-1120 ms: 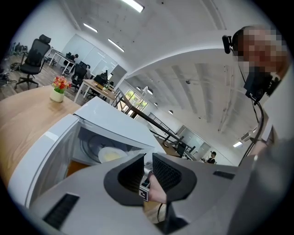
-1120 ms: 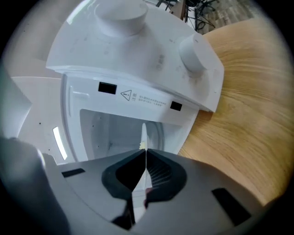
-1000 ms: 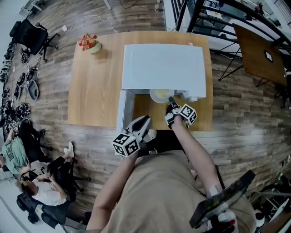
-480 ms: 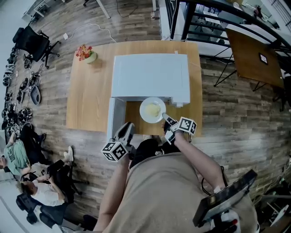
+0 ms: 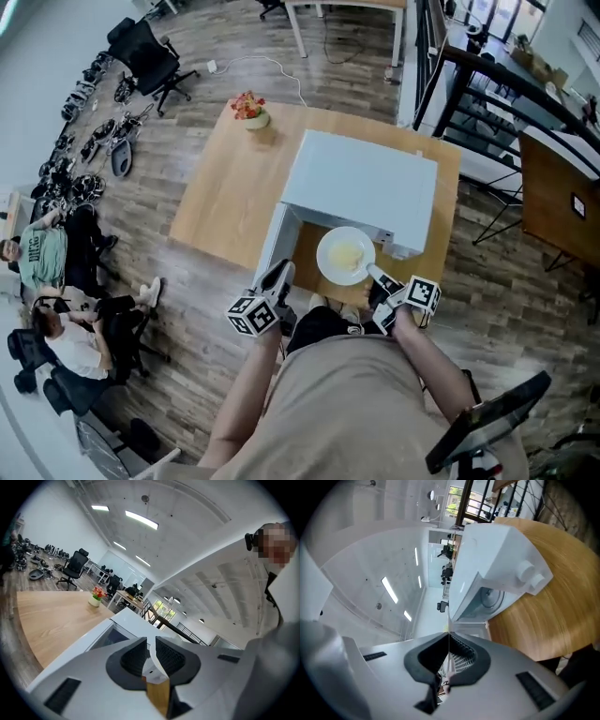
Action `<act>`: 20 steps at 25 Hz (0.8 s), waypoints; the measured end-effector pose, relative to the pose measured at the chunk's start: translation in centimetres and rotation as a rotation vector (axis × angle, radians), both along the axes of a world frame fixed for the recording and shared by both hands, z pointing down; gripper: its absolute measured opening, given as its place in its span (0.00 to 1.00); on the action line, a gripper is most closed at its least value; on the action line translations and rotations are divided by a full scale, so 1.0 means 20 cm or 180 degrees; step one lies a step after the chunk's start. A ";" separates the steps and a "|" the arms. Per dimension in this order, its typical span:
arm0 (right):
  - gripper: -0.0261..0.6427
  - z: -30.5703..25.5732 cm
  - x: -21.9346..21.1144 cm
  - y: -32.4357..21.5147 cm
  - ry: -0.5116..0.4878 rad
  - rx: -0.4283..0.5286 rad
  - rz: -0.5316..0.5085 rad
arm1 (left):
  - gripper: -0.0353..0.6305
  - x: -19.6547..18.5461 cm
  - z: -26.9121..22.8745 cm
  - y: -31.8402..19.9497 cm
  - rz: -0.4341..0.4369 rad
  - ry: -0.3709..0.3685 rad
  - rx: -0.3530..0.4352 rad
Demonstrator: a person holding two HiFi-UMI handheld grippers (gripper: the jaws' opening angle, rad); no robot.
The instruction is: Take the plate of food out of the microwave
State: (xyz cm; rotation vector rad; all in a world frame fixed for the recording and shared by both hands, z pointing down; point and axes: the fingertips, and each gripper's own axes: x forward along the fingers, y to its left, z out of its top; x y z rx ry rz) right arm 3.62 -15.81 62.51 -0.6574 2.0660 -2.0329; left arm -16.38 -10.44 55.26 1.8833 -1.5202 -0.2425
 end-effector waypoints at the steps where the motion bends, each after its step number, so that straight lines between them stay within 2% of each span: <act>1: 0.06 -0.07 -0.04 -0.02 -0.0033 0.0109 -0.0078 | 0.11 -0.03 -0.03 0.01 -0.0070 0.0012 0.0040; 4: 0.06 -0.24 -0.12 -0.07 -0.0151 0.0363 -0.0225 | 0.11 -0.09 -0.11 0.05 -0.0215 0.0043 0.0144; 7: 0.06 -0.40 -0.13 -0.08 -0.0277 0.0472 -0.0234 | 0.11 -0.06 -0.18 0.09 -0.0229 0.0082 0.0208; 11: 0.06 -0.62 -0.16 -0.10 -0.0400 0.0708 -0.0336 | 0.11 -0.06 -0.32 0.12 -0.0314 0.0013 0.0316; 15: 0.06 -0.66 -0.18 -0.12 -0.0449 0.0822 -0.0380 | 0.11 -0.08 -0.33 0.16 -0.0424 0.0038 0.0339; 20: 0.06 -0.66 -0.18 -0.11 -0.0424 0.0890 -0.0375 | 0.11 -0.10 -0.27 0.25 -0.0470 0.0089 0.0229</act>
